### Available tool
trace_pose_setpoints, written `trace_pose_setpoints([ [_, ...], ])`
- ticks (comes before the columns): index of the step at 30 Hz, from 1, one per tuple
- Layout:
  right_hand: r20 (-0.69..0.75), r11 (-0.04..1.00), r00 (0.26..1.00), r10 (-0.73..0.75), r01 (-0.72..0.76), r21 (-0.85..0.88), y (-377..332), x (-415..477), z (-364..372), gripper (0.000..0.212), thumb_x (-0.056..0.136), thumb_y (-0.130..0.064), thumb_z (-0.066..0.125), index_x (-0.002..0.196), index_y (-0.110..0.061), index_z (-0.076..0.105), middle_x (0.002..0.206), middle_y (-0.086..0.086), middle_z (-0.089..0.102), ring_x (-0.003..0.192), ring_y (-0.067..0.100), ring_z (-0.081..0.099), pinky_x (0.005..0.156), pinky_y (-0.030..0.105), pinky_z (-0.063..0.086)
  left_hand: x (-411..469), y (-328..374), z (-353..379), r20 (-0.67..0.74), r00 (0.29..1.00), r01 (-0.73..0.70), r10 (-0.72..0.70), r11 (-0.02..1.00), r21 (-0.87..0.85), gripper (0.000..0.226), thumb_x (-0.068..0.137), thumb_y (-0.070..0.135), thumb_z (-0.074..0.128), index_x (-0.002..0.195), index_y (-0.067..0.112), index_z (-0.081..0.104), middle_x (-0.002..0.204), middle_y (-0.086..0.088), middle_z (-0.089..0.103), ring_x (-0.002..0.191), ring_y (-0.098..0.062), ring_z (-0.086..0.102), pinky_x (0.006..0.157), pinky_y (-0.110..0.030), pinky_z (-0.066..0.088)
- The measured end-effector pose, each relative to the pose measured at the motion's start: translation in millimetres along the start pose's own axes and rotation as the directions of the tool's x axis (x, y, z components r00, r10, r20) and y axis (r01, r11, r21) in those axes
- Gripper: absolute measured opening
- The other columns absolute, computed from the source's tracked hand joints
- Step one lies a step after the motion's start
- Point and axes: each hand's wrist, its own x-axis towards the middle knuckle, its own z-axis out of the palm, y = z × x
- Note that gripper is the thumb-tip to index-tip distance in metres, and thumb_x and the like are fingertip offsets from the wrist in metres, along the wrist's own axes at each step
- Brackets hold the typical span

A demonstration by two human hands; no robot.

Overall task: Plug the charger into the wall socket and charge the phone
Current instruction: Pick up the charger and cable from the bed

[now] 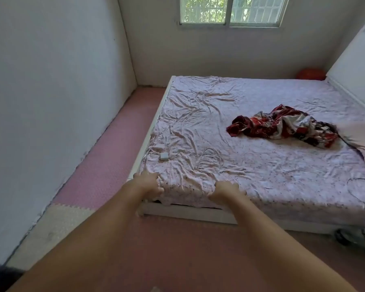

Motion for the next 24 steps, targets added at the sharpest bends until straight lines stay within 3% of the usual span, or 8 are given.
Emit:
trace_pose_setpoints([
  [3, 0.023, 0.998, 1.000, -0.013, 0.015, -0.055, -4, 11, -2, 0.027, 0.093, -0.036, 0.048, 0.111, -0.016, 0.051, 0.136, 0.015, 0.048, 0.134, 0.041, 0.031, 0.110, 0.059, 0.025, 11, -1, -5, 0.009, 1.000, 0.018, -0.018, 1.000, -0.011, 0.069, 0.092, 0.052, 0.045, 0.149, 0.020, 0.022, 0.152, -0.020, 0.024, 0.139, -0.042, 0.024, 0.112, -0.050, 0.029],
  [6, 0.013, 0.999, 1.000, 0.010, -0.009, -0.042, -11, 21, -5, 0.017, 0.091, -0.031, 0.050, 0.100, -0.016, 0.050, 0.138, 0.018, 0.048, 0.134, 0.042, 0.032, 0.111, 0.058, 0.025, 25, -1, -15, 0.015, 1.000, -0.007, 0.007, 1.000, 0.003, 0.065, 0.093, 0.050, 0.044, 0.147, 0.019, 0.027, 0.150, -0.018, 0.028, 0.137, -0.039, 0.028, 0.110, -0.048, 0.031],
  [11, -0.015, 0.998, 0.998, 0.062, -0.063, -0.023, -22, 33, -16, 0.024, 0.091, -0.036, 0.054, 0.105, -0.017, 0.051, 0.138, 0.015, 0.047, 0.132, 0.039, 0.033, 0.108, 0.058, 0.029, 58, -2, -35, 0.010, 0.998, -0.056, 0.056, 0.998, 0.032, 0.067, 0.093, 0.049, 0.044, 0.149, 0.020, 0.022, 0.154, -0.018, 0.024, 0.140, -0.041, 0.022, 0.111, -0.048, 0.030],
  [14, -0.028, 0.995, 0.995, 0.094, -0.095, -0.021, -34, 44, -23, 0.032, 0.092, -0.035, 0.052, 0.117, -0.015, 0.052, 0.140, 0.014, 0.045, 0.135, 0.039, 0.029, 0.107, 0.059, 0.025, 76, -7, -45, -0.003, 0.996, -0.092, 0.092, 0.995, 0.027, 0.069, 0.092, 0.051, 0.045, 0.150, 0.022, 0.022, 0.155, -0.015, 0.022, 0.142, -0.039, 0.021, 0.110, -0.049, 0.030],
  [19, -0.039, 0.990, 0.989, 0.141, -0.142, -0.013, -58, 61, -25, 0.021, 0.094, -0.032, 0.048, 0.108, -0.016, 0.052, 0.140, 0.014, 0.044, 0.135, 0.038, 0.028, 0.107, 0.060, 0.022, 104, -27, -54, 0.024, 0.991, -0.132, 0.131, 0.990, 0.045, 0.070, 0.092, 0.052, 0.045, 0.150, 0.021, 0.021, 0.156, -0.016, 0.021, 0.141, -0.038, 0.022, 0.110, -0.048, 0.029],
  [24, -0.036, 0.984, 0.983, 0.179, -0.179, 0.016, -76, 73, -24, 0.023, 0.093, -0.030, 0.048, 0.111, -0.016, 0.053, 0.140, 0.014, 0.044, 0.135, 0.038, 0.028, 0.107, 0.060, 0.023, 127, -45, -58, 0.039, 0.988, -0.151, 0.149, 0.987, 0.054, 0.071, 0.092, 0.054, 0.044, 0.150, 0.022, 0.021, 0.156, -0.016, 0.019, 0.141, -0.038, 0.023, 0.110, -0.048, 0.029],
])
